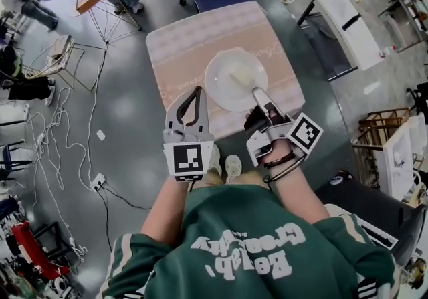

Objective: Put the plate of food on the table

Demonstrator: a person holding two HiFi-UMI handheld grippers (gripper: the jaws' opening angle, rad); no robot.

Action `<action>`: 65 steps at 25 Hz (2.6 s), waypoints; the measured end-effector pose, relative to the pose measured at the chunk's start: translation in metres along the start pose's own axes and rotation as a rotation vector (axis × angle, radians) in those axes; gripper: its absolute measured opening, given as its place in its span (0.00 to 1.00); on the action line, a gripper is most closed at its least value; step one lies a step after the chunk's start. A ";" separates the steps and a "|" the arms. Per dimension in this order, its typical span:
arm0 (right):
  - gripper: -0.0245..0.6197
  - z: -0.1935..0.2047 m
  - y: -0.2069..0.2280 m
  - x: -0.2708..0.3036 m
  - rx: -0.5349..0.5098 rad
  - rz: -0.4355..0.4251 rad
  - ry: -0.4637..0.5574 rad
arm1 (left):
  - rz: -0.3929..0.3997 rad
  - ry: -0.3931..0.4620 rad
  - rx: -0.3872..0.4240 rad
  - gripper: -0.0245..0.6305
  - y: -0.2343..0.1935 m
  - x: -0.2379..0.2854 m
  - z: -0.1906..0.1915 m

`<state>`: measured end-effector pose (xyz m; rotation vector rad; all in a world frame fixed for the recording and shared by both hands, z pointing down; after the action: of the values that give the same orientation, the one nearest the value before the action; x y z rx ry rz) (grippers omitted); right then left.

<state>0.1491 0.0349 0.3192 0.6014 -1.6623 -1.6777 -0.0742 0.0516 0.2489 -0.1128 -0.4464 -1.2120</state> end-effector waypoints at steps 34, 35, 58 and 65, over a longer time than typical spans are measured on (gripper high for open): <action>0.07 0.029 -0.007 0.075 -0.009 0.044 0.078 | 0.049 -0.007 0.004 0.05 -0.083 0.033 0.024; 0.07 0.028 -0.007 0.076 -0.010 0.044 0.079 | 0.051 -0.011 0.002 0.05 -0.083 0.035 0.024; 0.07 -0.058 0.029 0.109 0.017 0.097 0.002 | 0.007 -0.006 -0.014 0.05 -0.059 0.114 0.005; 0.07 -0.084 0.048 0.123 0.038 0.133 -0.042 | -0.017 -0.028 -0.032 0.05 -0.056 0.144 0.010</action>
<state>0.1378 -0.1092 0.3781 0.4652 -1.7279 -1.5765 -0.0884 -0.0915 0.3058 -0.1536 -0.4529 -1.2357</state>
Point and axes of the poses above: the fingertips, and each gripper's own axes: x forward along the fingers, y to its right, z out of its underside, the point moved 9 cm from there along -x, backward along the fingers, and after that the axes turned 10 degrees about -y, right-handed, at the moved point
